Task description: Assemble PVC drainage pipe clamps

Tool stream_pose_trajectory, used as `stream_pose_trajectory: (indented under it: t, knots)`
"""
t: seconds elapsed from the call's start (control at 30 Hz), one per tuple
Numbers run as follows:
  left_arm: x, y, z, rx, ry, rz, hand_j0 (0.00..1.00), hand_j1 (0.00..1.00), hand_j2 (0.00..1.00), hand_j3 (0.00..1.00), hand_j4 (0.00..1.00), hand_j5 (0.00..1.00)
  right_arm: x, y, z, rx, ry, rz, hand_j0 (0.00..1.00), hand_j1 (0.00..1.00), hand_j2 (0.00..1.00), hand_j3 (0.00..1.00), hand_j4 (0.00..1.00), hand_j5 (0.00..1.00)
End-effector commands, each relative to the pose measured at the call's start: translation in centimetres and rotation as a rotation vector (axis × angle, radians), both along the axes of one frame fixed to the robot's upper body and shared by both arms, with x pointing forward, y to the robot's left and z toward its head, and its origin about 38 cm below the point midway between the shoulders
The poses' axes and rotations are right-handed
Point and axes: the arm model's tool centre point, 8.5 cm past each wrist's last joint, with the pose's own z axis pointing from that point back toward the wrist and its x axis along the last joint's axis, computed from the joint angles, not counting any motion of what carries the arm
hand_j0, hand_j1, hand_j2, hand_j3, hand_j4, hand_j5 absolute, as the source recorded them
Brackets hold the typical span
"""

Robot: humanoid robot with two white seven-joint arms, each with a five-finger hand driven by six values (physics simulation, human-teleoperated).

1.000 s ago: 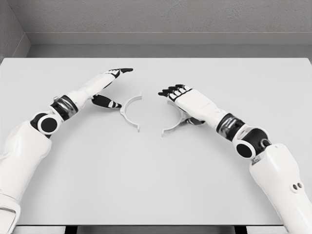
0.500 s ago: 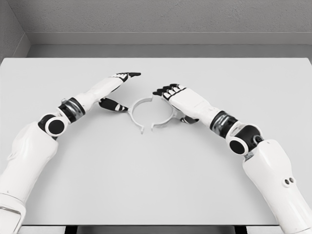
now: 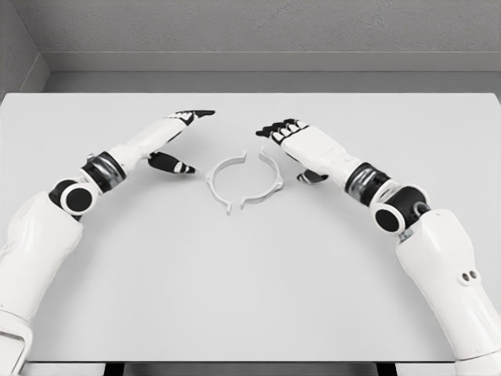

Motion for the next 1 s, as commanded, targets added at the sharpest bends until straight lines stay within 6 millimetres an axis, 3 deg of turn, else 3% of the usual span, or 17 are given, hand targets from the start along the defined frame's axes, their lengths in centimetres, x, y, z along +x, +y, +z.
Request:
stream_pose_trajectory:
  t: [0.0, 0.73, 0.97]
  knots:
    - [0.0, 0.9, 0.1, 0.002, 0.001, 0.015, 1.00, 1.00, 1.00, 1.00, 1.00, 1.00, 0.1, 0.4, -0.8, 0.000, 0.024, -0.001, 1.00, 1.00, 1.00, 1.00, 1.00, 1.00]
    - [0.1, 1.2, 0.2, 0.008, 0.000, 0.018, 1.00, 1.00, 1.00, 1.00, 1.00, 1.00, 0.9, 3.0, -0.8, 0.008, 0.036, 0.025, 1.00, 1.00, 1.00, 1.00, 1.00, 1.00]
    - [0.1, 1.9, 0.3, 0.012, -0.002, 0.029, 1.00, 1.00, 1.00, 1.00, 1.00, 1.00, 1.2, 2.8, 1.2, 0.021, -0.014, 0.003, 1.00, 1.00, 1.00, 1.00, 1.00, 1.00]
